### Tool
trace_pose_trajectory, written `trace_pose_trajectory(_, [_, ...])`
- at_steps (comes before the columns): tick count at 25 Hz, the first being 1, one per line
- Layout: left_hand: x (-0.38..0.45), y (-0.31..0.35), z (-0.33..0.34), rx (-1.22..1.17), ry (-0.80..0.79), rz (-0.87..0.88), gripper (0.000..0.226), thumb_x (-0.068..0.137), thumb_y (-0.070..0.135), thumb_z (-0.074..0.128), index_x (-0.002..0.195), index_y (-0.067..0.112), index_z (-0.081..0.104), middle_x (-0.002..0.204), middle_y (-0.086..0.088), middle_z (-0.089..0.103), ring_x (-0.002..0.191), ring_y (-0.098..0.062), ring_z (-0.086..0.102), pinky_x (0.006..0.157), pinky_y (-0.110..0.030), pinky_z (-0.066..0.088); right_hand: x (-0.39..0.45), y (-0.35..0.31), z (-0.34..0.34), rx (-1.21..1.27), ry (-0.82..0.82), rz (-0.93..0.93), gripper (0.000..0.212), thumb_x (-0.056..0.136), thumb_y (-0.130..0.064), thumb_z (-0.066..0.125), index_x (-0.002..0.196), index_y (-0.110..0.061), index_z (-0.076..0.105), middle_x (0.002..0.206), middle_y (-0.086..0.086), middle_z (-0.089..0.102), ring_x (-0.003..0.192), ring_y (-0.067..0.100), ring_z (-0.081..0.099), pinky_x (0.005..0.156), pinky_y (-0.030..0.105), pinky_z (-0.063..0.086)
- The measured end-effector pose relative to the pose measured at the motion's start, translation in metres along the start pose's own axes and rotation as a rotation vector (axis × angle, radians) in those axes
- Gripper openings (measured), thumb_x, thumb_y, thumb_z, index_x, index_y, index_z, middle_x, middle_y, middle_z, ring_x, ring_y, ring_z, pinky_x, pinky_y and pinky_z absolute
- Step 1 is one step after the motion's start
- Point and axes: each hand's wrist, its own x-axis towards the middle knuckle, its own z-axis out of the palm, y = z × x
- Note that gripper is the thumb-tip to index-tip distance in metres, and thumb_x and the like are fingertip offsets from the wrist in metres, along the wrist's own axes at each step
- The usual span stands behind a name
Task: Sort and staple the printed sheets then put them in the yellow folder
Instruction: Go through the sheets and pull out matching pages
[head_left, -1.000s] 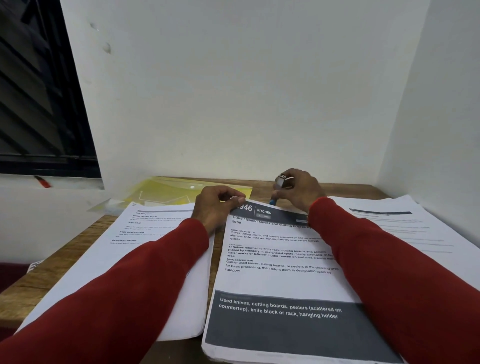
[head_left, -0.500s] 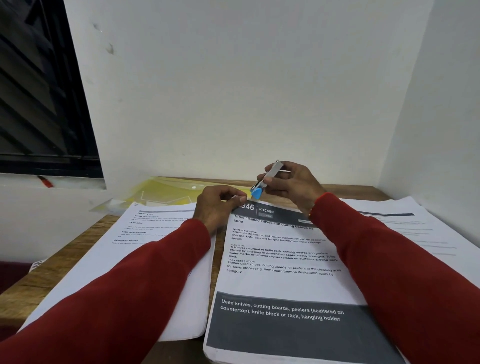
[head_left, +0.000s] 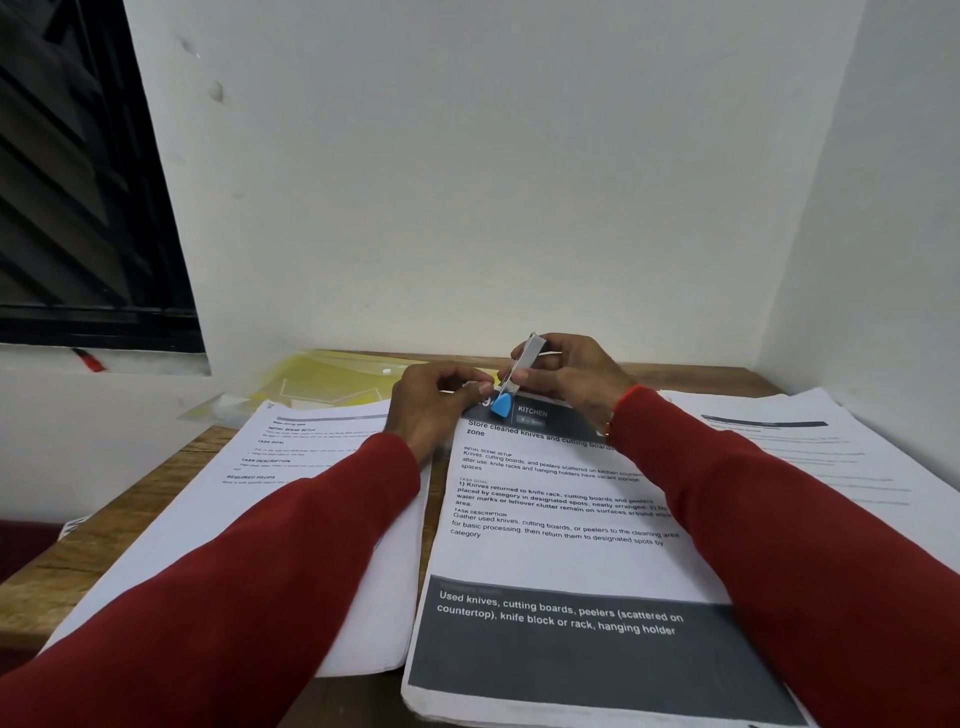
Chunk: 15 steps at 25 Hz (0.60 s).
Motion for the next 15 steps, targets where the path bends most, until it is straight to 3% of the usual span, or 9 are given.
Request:
trace_pose_trajectory(6, [-0.0006,0.0007,0.0002,-0.027,0.002,-0.013,0.007,0.077,0.019,0.084,0.079,0.023,0.079,0.081,0.005,0.076,0.089,-0.019,0.07,0.091,-0.047,0.056,0.0034,0.0003,0.0028,-0.003,0.051,0.01,0.02,0.082,0.011,0.068,0.09,-0.007,0.063,0.088,0.013,0.072,0.075,0.017,0.071,0.079,0.026,0.058])
trace_pose_trajectory(10, [-0.0001,-0.0004,0.0009,-0.032,-0.007,-0.008,0.006,0.078,0.019,0.083,0.08,0.023,0.079,0.082,0.005,0.076,0.088,-0.017,0.07,0.09,-0.044,0.057,0.0064,0.001,0.0056,-0.078,0.09,-0.013,0.02,0.082,0.009,0.068,0.086,-0.01,0.063,0.096,0.024,0.071,0.091,0.032,0.07,0.092,0.038,0.055])
trace_pose_trajectory(12, [-0.0004,0.0005,0.0026,-0.033,-0.018,-0.003,0.006,0.078,0.018,0.083,0.08,0.021,0.079,0.083,0.003,0.076,0.082,-0.012,0.069,0.087,-0.037,0.056,0.0087,0.0015,0.0066,-0.092,0.12,-0.022,0.02,0.083,0.01,0.067,0.084,-0.009,0.062,0.086,0.018,0.07,0.084,0.028,0.07,0.088,0.036,0.056])
trace_pose_trajectory(15, [-0.0009,0.0005,0.0037,-0.035,-0.039,-0.017,0.006,0.078,0.014,0.082,0.082,0.017,0.078,0.085,-0.004,0.076,0.077,-0.01,0.066,0.084,-0.034,0.054,0.0046,0.0004,0.0085,-0.006,0.09,0.041,0.018,0.085,0.012,0.063,0.086,-0.006,0.06,0.075,0.008,0.068,0.07,0.017,0.067,0.072,0.023,0.056])
